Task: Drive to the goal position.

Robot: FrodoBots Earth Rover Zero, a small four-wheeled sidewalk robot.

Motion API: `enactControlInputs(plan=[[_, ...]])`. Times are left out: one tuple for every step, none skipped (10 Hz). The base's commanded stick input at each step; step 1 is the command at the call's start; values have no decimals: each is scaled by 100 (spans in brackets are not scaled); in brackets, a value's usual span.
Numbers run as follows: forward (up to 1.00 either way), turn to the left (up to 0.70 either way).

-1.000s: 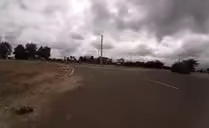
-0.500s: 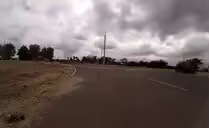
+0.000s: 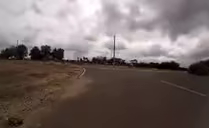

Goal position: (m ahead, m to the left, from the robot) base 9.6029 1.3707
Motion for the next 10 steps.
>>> enactControlInputs(plan=[[50, 0], [50, 0], [50, 0], [50, 0], [50, 0], [50, 0], [50, 0], [50, 0], [50, 0], [50, 0]])
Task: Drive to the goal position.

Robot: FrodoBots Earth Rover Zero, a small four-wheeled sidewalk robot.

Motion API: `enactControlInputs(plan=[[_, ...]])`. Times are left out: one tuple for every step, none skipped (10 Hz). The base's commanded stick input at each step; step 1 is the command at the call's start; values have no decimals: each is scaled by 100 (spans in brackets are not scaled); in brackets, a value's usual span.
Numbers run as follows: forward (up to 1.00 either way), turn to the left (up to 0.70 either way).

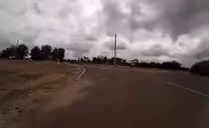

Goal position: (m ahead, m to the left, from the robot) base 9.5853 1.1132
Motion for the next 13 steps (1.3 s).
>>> enactControlInputs(plan=[[50, 0], [50, 0], [50, 0], [50, 0], [50, 0], [50, 0], [50, 0], [50, 0], [50, 0], [50, 0], [50, 0], [50, 0], [50, 0]])
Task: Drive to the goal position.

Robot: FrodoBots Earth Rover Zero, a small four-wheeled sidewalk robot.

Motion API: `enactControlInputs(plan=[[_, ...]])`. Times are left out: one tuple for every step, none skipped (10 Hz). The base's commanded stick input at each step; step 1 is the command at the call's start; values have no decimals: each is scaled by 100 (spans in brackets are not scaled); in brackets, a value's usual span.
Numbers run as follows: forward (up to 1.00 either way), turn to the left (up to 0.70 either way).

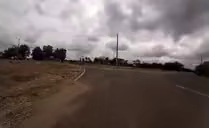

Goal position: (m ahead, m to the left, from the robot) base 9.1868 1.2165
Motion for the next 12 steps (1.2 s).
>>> enactControlInputs(plan=[[50, 0], [50, 0], [50, 0], [50, 0], [50, 0], [50, 0], [50, 0], [50, 0], [50, 0], [50, 0], [50, 0], [50, 0]])
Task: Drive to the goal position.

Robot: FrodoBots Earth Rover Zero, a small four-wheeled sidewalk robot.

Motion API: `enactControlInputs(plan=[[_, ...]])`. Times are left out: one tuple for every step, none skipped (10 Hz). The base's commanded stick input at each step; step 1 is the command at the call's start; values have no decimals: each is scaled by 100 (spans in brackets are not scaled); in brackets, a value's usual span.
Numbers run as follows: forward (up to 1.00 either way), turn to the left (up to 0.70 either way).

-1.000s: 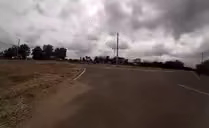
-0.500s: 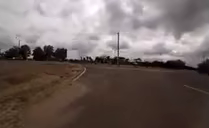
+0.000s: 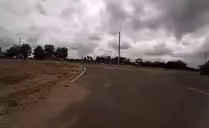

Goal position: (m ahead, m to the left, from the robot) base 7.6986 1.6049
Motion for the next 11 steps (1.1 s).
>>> enactControlInputs(plan=[[50, 9], [50, 34], [50, 50], [50, 50], [50, 46], [50, 23], [50, 0], [50, 0], [50, 0], [50, 0], [50, 0]])
